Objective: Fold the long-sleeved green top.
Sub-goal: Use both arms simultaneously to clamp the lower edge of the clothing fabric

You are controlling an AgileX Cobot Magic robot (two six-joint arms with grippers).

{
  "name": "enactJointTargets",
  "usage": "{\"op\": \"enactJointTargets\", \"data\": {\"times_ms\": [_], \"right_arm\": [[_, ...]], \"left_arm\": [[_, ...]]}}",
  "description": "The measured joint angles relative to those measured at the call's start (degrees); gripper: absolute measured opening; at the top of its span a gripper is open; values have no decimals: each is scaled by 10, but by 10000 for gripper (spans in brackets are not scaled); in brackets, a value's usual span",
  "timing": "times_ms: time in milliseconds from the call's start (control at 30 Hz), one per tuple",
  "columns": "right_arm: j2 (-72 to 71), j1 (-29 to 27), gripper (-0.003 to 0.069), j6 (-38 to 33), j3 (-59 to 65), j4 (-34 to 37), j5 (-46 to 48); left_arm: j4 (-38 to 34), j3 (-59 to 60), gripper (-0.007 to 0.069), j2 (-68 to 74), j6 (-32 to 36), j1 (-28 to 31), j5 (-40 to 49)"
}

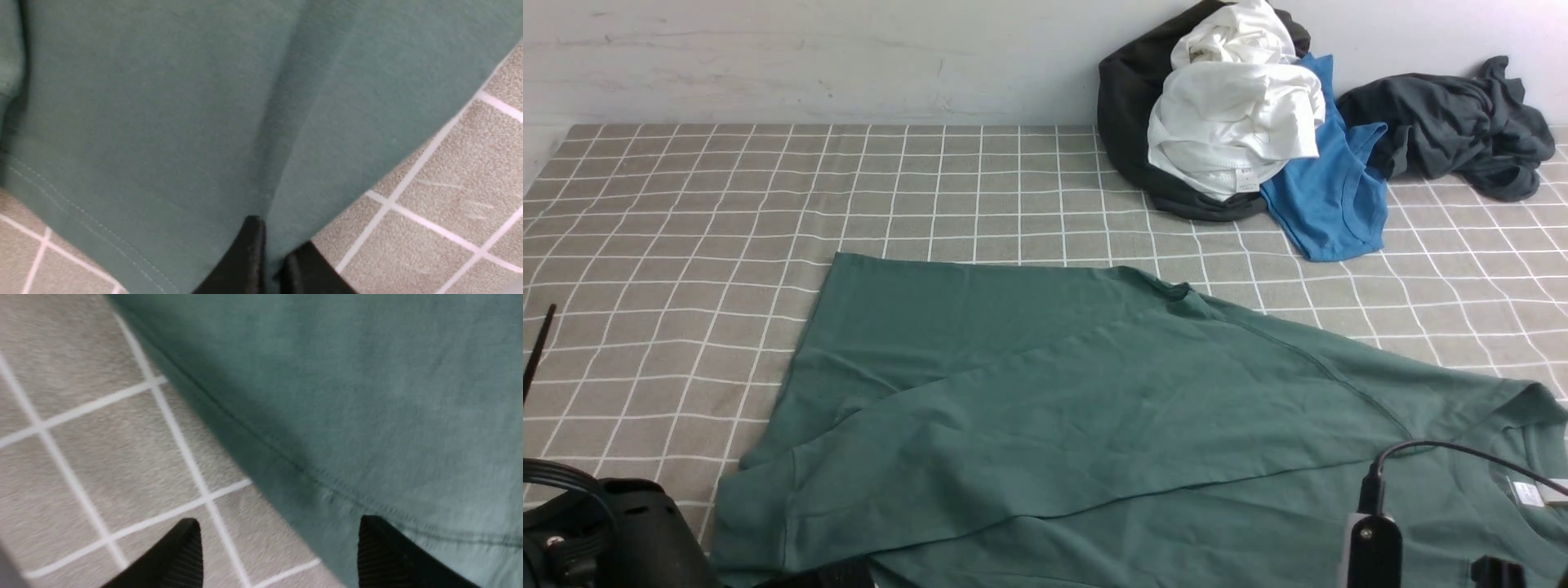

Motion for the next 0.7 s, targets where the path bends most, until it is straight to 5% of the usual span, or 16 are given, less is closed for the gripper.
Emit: {"op": "enactJointTargets", "data": {"times_ms": [333,500,700], "right_arm": [[104,-52,456,8,-27,-23,-41],[107,-53,359,8,-29,-35,-49],[76,-53,116,8,-29,-50,-49]], "left_arm": [[-1,0,5,0,0,0,-3],[-2,0,5,-3,0,0,-3],[-2,-1,5,-4,-1,0,-1]]}}
